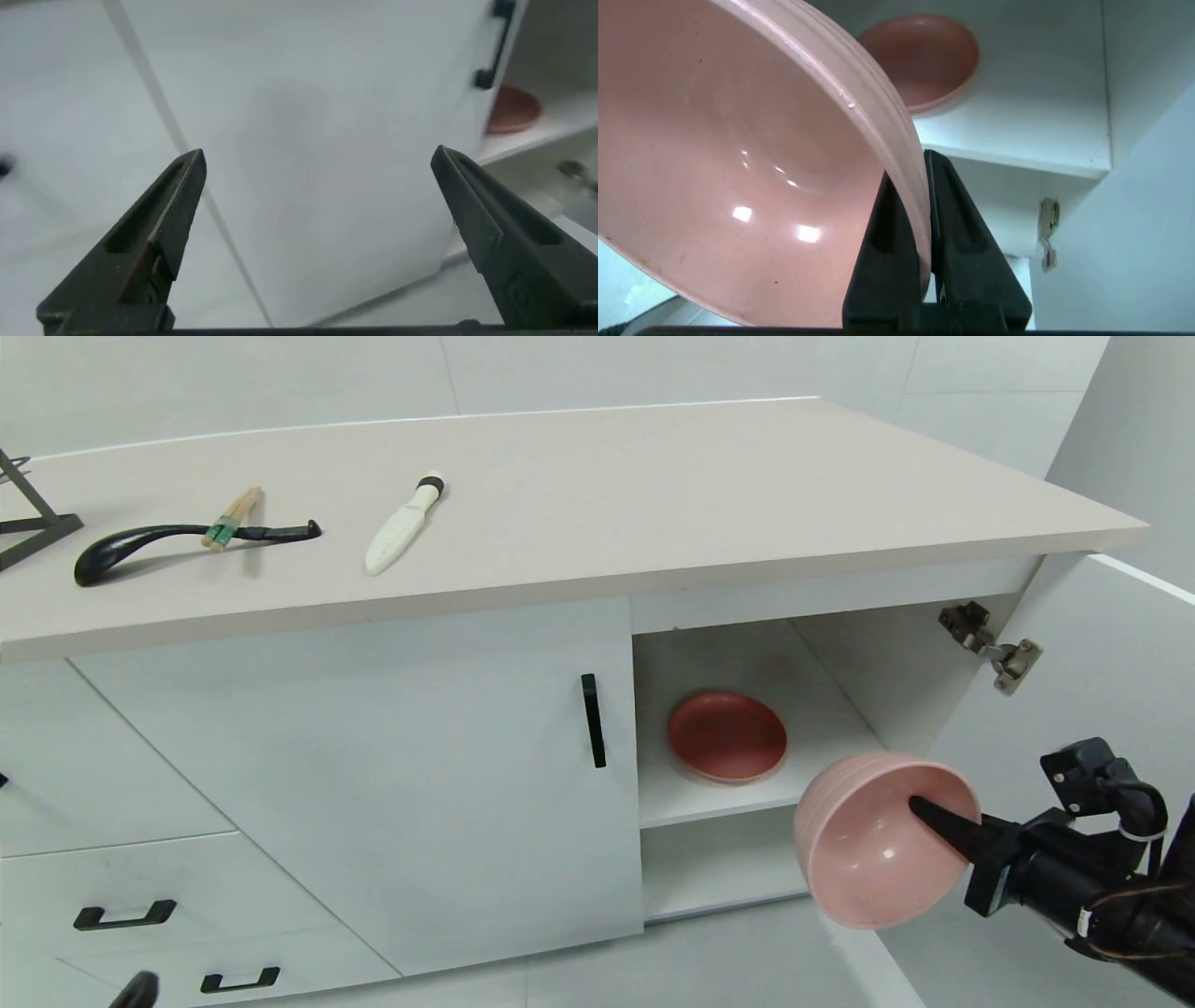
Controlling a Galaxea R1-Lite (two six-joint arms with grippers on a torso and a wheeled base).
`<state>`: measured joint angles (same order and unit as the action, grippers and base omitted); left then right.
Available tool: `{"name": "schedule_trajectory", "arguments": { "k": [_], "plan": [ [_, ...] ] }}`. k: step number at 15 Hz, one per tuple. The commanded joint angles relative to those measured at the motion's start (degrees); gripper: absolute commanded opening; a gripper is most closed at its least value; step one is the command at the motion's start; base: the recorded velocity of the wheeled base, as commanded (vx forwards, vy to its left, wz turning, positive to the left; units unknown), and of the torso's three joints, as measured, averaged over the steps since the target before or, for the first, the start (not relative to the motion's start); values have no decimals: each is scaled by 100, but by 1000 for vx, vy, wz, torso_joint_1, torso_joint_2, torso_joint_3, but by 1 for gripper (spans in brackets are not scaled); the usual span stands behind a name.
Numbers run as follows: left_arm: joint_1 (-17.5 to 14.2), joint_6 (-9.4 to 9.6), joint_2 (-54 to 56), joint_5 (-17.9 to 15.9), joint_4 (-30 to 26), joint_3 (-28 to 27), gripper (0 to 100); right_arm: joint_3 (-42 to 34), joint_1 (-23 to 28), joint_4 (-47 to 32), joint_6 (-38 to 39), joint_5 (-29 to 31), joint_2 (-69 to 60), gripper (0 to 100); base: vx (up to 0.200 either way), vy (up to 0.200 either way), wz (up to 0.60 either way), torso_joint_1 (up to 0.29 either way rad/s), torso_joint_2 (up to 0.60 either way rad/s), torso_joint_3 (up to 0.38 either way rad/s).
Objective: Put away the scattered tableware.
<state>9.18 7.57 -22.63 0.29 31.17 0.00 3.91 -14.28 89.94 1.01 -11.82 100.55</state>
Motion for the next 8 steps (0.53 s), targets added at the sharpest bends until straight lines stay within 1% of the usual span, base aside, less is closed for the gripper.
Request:
{"name": "schedule_trajectory", "arguments": {
  "k": [1, 2, 3, 4, 5, 6, 7, 8],
  "plan": [
    [-971, -449, 2236, -3, -1623, 0, 100, 224, 4, 6, -5, -4, 308, 0, 0, 0, 0, 0, 0, 0],
    [-953, -476, 2263, 15, -1966, 0, 100, 365, -5, 6, -13, 5, 404, 0, 0, 0, 0, 0, 0, 0],
    [-962, -476, 2263, 15, -2027, 0, 100, 461, -5, 6, -5, 5, 483, 0, 0, 0, 0, 0, 0, 0],
    [-962, -441, 2263, 6, -2229, 0, 100, 611, -5, 6, 4, 5, 606, 0, 0, 0, 0, 0, 0, 0],
    [-953, -405, 2263, 23, -2713, 0, 100, 962, -5, 6, -5, -4, 817, 0, 0, 0, 0, 0, 0, 0],
    [-953, -467, 2263, 59, -2836, 0, 100, 1112, -5, 6, 4, -13, 914, 0, 0, 0, 0, 0, 0, 0],
    [-953, -529, 2263, 111, -2818, 0, 100, 1375, -5, 6, 4, -22, 1151, 0, 0, 0, 0, 0, 0, 0],
    [-953, -555, 2263, 305, -2818, 0, 100, 1657, -5, 6, 4, -66, 1494, 0, 0, 0, 0, 0, 0, 0]
  ]
}}
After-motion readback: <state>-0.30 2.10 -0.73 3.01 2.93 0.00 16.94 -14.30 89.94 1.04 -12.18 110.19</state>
